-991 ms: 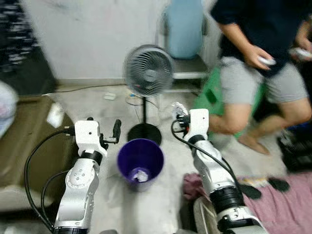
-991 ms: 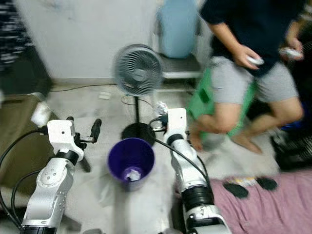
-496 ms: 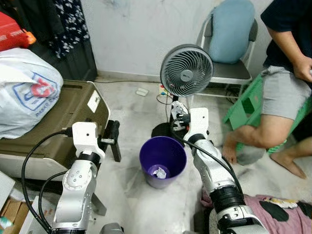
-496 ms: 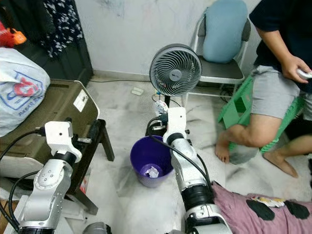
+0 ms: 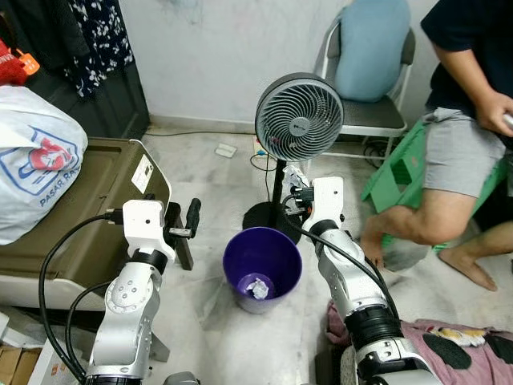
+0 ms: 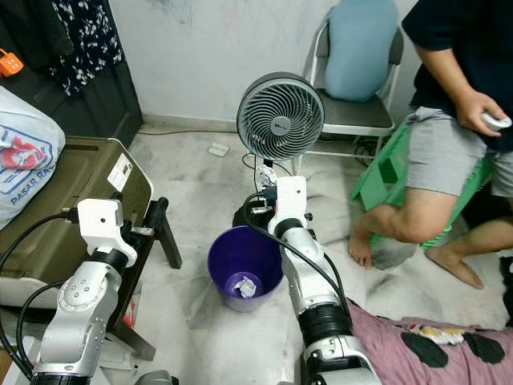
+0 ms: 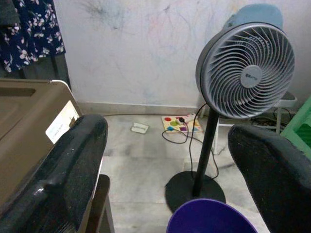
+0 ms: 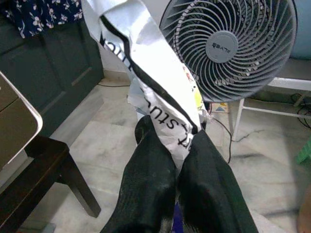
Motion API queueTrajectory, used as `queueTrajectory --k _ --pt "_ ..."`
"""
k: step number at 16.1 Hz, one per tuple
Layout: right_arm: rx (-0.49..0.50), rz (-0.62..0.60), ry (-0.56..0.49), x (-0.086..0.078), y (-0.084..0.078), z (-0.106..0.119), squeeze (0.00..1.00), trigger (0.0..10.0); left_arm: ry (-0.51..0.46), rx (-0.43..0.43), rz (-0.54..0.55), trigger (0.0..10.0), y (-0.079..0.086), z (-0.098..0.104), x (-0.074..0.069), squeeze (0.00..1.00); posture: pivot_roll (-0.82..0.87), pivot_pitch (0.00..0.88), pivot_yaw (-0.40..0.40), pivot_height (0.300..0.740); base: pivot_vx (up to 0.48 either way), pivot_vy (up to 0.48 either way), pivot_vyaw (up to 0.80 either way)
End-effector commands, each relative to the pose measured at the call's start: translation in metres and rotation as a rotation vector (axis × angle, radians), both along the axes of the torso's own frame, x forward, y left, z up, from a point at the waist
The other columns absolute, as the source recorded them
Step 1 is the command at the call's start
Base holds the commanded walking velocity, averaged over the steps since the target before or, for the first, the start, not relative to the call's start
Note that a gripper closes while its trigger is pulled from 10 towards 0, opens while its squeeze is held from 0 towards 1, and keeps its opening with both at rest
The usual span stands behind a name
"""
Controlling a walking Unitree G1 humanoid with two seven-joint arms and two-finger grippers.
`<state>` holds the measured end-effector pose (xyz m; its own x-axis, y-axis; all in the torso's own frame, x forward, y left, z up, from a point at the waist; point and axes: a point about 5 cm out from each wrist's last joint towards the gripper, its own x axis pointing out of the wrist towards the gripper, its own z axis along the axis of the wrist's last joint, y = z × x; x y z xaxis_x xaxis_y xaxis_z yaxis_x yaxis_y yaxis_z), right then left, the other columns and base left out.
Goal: Clean up the room
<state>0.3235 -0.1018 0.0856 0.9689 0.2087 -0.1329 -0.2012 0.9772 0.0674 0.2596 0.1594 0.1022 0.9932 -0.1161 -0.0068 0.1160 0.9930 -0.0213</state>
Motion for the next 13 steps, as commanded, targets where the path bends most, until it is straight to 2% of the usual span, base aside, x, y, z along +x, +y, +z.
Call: queueTrajectory --k 1,13 --pt "0.003 -0.002 -0.013 0.0023 0.0007 0.004 0.0 10.0 -0.008 0.005 -0.001 10.0 0.0004 0.002 0.0002 0.0 0.0 0.0 -0.039 0.74 0.334 0.0 0.0" --pt "0.004 -0.001 -0.017 0.0035 0.0006 0.0047 0.0 10.0 -0.006 0.004 0.0 10.0 0.0 0.0016 0.002 0.0 -0.01 0.0 -0.039 0.74 0.337 0.0 0.0"
